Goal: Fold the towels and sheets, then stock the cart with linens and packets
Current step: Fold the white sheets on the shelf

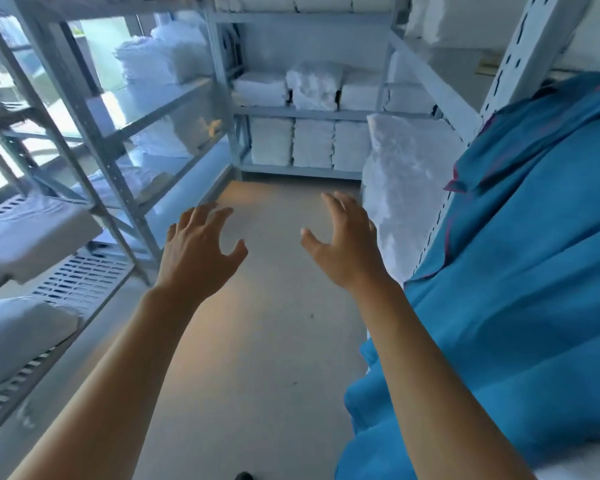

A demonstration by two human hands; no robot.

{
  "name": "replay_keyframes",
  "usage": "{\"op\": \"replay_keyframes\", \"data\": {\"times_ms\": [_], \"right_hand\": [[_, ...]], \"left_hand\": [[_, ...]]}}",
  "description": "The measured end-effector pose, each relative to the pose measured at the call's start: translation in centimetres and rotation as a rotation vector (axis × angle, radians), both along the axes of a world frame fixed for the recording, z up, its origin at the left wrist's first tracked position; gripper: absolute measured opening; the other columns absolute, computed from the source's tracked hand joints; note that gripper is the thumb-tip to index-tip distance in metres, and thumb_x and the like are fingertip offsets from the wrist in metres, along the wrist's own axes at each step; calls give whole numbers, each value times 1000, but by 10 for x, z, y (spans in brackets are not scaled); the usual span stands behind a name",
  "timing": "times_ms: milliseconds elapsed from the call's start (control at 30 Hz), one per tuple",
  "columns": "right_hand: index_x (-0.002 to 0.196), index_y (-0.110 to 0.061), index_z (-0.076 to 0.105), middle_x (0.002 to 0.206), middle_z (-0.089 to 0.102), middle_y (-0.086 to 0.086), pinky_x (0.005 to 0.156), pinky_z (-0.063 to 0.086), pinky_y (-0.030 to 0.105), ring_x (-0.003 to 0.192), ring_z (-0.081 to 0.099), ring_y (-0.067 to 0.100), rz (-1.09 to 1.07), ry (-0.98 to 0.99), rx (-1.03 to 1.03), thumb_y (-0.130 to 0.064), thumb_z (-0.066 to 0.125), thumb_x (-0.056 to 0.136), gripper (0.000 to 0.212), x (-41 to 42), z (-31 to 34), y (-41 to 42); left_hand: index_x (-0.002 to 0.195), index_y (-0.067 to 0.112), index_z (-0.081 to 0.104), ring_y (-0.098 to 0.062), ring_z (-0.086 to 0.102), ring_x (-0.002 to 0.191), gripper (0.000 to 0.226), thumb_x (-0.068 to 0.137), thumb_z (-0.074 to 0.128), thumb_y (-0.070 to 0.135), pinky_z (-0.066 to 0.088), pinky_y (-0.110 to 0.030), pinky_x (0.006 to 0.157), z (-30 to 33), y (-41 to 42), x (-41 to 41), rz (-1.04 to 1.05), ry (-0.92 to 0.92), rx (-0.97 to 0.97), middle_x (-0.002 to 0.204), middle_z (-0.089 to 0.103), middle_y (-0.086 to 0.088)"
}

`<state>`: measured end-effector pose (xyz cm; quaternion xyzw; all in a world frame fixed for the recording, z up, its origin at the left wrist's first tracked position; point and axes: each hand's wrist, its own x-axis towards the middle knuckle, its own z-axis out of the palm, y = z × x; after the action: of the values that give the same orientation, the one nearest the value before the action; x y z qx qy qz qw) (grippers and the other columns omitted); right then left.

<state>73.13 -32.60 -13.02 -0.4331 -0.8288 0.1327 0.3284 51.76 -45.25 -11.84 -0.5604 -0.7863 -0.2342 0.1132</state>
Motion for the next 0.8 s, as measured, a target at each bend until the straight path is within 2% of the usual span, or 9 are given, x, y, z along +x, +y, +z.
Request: {"op": "replay_keyframes", "data": {"times_ms": [100,367,567,800], "right_hand": [[154,-19,40,160,36,5,117,31,56,149,30,24,19,-20,-2,-58,54,88,78,-37,-6,25],[156,-20,37,162,34,2,120,28,54,150,26,21,66,-91,-11,-59,53,91,77,-169,-13,93],[156,-21,37,161,33,0,120,28,54,150,26,20,12,-98,-33,-60,51,89,78,-250,-2,140],[156,-22,35,162,32,0,121,26,54,151,26,19,-51,-144,-27,-60,52,91,77,-295,1,192]], "left_hand": [[144,22,53,-31,43,139,62,90,63,51,37,-53,114,-7,23,-36,27,3,6,152,47,-6],[145,24,51,-31,41,141,62,91,62,52,37,-55,115,-28,89,-167,42,-58,14,155,46,-6],[142,24,53,-32,45,138,60,90,61,53,39,-56,112,-18,148,-260,-5,-79,36,152,48,-5],[144,27,51,-32,43,139,70,86,43,65,39,-56,114,-15,217,-312,-113,-114,20,152,46,-4]]}}
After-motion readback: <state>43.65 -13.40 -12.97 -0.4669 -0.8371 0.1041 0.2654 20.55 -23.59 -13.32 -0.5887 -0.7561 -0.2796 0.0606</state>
